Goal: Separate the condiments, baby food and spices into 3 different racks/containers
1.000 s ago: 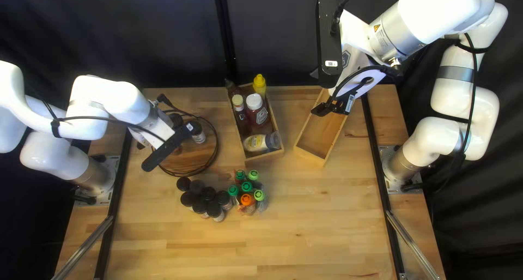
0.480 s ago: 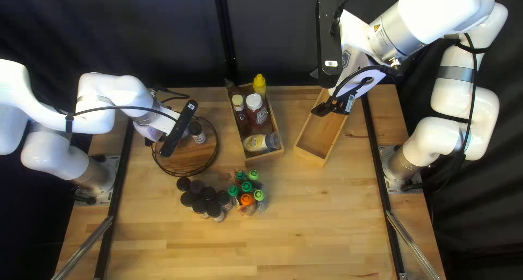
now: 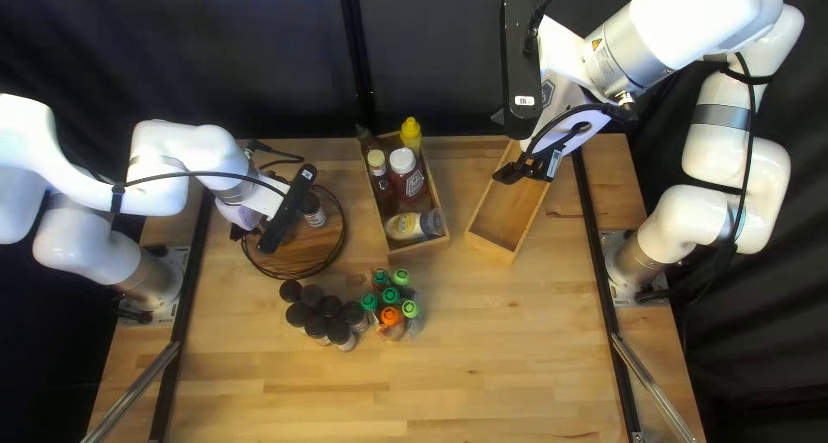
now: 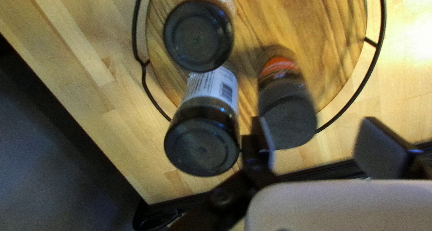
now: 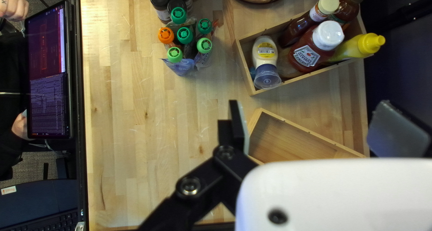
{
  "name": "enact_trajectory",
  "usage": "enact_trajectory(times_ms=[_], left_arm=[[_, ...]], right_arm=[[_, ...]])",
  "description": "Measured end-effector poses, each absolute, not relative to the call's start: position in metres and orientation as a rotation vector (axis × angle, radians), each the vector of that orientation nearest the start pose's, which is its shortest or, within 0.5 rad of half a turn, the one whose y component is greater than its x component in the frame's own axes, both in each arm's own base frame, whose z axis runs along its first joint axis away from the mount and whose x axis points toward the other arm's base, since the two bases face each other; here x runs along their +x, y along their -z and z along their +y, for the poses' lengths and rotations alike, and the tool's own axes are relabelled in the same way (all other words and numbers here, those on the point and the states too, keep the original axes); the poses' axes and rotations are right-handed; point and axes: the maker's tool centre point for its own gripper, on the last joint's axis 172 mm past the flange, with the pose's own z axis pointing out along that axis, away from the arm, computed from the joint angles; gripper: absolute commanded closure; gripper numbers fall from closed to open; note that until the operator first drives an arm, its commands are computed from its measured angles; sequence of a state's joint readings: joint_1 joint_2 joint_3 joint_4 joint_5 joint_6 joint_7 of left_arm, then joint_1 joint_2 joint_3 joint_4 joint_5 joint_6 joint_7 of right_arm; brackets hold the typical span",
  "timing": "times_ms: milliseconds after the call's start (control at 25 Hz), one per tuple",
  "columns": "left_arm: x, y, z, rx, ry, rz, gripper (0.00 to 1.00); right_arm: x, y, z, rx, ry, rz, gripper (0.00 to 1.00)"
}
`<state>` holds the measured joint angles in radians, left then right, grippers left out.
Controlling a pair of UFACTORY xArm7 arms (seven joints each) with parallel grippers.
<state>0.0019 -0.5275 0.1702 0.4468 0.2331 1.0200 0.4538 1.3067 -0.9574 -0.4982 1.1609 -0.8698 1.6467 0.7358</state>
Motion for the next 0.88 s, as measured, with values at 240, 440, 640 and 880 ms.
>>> enact_trajectory(times_ms=[240,440,640,880], left_arm=[[0.292,-0.164,0.054,-2.971,-0.116,0.689,0.00],[0.305,-0.179,0.010,-2.998,-0.095,0.725,0.00],[0.307,-0.171,-0.039,-3.011,-0.100,0.685,0.00],[0.300,-0.141,-0.063,-3.004,-0.104,0.659,0.00]], right_arm=[[0.377,-0.482,-0.001,-3.066,0.858,0.073,0.00],[0.377,-0.482,-0.001,-3.066,0.858,0.073,0.00],[0.377,-0.482,-0.001,-3.066,0.858,0.073,0.00],[0.377,-0.482,-0.001,-3.066,0.858,0.073,0.00]])
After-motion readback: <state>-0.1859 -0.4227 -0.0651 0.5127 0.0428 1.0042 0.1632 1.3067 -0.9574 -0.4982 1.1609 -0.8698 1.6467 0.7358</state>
